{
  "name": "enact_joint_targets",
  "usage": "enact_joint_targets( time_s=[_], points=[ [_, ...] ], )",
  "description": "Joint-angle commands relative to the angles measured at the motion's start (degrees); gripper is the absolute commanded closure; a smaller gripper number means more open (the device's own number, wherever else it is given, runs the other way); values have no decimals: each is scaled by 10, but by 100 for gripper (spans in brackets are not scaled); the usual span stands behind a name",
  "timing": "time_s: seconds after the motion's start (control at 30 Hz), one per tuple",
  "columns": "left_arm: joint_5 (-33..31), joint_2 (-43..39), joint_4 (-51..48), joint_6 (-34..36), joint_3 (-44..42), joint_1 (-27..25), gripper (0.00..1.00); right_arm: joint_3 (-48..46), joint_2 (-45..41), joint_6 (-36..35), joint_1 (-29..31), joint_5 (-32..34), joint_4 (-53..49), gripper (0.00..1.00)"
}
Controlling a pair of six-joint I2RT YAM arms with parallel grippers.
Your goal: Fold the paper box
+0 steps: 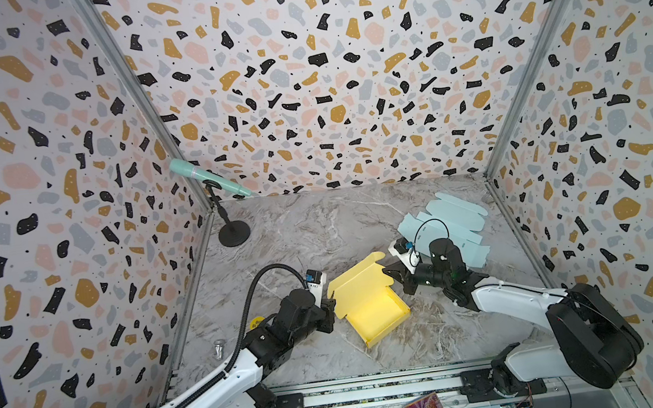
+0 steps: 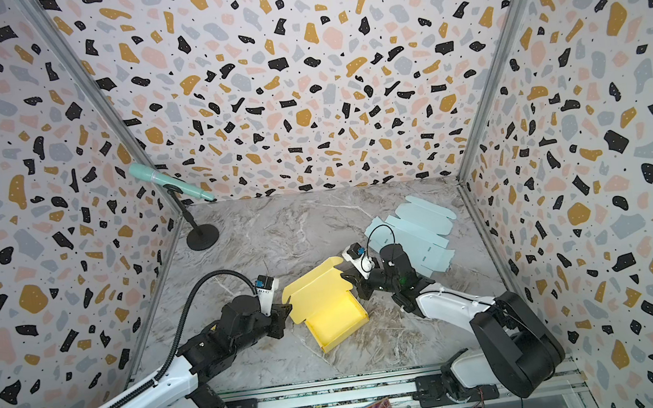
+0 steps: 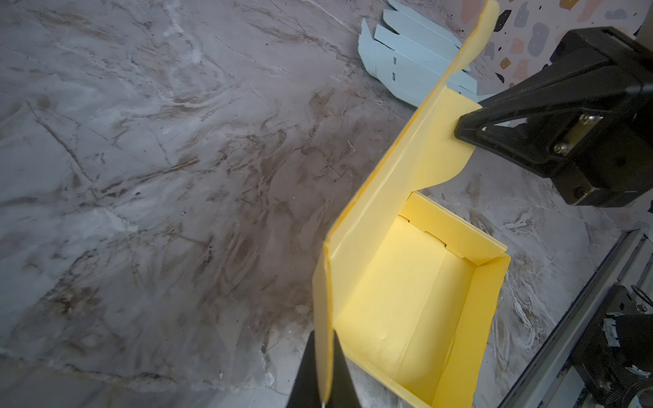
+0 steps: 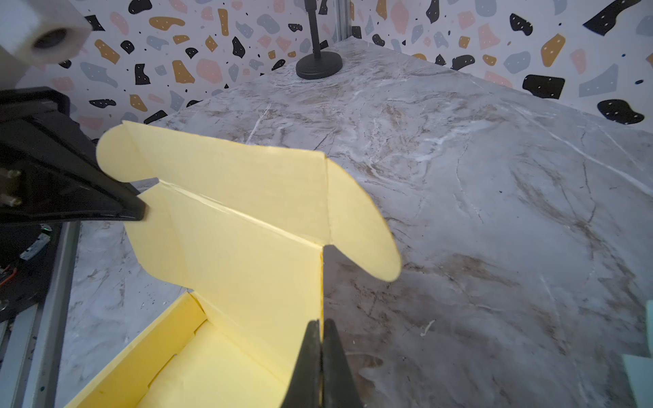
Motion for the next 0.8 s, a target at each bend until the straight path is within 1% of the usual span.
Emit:
enact_joint_targets(
  time_s=[0.0, 0.17, 0.3, 0.43, 0.57, 0.63, 0.77],
  points=[
    [-19, -1, 7, 4, 15, 2, 96, 0, -24, 4, 8, 14, 9, 100],
    [-42, 13, 10, 12, 42, 2, 98, 9, -24, 0, 37, 41, 9, 100],
    [-72, 32, 13, 19, 65, 2, 99, 22, -12, 4, 56, 54, 16, 100],
    [-94, 51, 20, 26, 84, 2, 100, 35, 7, 14, 71, 66, 24, 96],
    [-108, 59, 34, 31, 85, 2, 100, 47, 25, 26, 78, 80, 24, 94],
    [-114, 62, 43, 32, 82, 2, 100, 53, 35, 39, 79, 95, 21, 94],
    [-124, 69, 61, 32, 77, 2, 100, 69, 53, 43, 92, 126, 9, 94]
  ],
)
